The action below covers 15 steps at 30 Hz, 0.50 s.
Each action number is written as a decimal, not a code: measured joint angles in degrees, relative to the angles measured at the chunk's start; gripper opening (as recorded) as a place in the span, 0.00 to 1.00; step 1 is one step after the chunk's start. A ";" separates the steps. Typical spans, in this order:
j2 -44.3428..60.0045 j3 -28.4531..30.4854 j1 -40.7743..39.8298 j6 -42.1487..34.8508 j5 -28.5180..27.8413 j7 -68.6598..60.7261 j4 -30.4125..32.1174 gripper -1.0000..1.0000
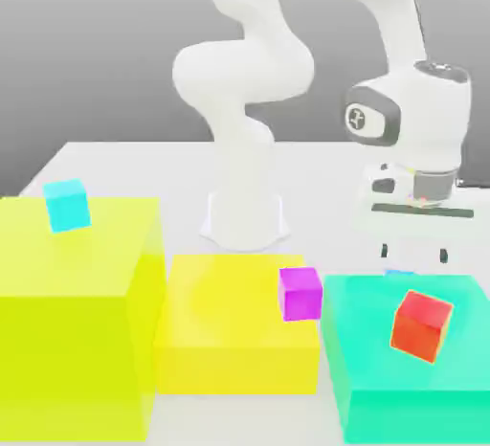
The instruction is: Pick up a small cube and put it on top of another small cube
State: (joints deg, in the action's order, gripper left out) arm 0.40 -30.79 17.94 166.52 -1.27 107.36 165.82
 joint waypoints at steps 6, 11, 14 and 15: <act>8.85 13.36 7.91 5.84 -20.84 15.04 -2.21 0.50; 15.16 26.02 19.18 10.92 -27.90 21.10 -3.61 0.00; 15.17 26.02 19.18 10.99 -27.91 21.10 -3.61 0.00; 15.17 26.02 19.18 11.03 -27.91 21.11 -3.61 0.00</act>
State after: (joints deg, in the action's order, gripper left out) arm 15.56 -4.78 37.12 177.56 -29.18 128.47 162.21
